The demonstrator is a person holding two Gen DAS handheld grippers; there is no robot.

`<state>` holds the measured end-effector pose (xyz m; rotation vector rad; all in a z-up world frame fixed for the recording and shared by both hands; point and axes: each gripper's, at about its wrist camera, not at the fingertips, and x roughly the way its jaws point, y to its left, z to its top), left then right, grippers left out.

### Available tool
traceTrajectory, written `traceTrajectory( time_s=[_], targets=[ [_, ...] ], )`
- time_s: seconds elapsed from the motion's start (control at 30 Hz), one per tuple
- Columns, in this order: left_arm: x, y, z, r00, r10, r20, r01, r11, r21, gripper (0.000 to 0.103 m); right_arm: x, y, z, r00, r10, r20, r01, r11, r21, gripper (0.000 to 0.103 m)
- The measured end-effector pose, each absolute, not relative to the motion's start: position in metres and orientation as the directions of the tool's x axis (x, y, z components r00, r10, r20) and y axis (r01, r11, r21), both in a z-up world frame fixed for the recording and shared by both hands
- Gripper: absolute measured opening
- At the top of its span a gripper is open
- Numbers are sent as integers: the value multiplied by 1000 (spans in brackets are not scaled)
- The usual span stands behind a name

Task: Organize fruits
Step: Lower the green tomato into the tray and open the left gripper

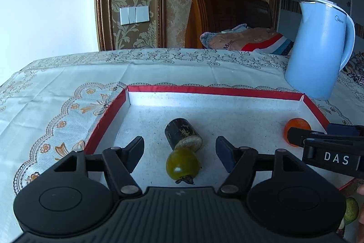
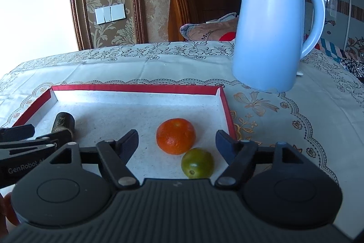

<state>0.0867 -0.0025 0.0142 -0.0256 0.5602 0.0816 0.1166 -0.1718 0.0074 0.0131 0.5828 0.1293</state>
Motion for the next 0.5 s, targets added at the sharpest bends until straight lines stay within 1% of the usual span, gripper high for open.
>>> traceTrajectory(
  time_s=[0.23,0.4,0.5],
  targets=[
    [86,-8,14,846,73,-528,-70,997,26,69,114,-172,8,833,122,-540,-115,992,47,76],
    [86,-5,14,847,77,-526,-80,997,18,69,113,-174,8,838,113,-534,-103,993,48,83],
    [86,-2,13,844,75,-531,-84,996,7,69,112,-175,8,838,114,-534,-100,993,56,84]
  ],
)
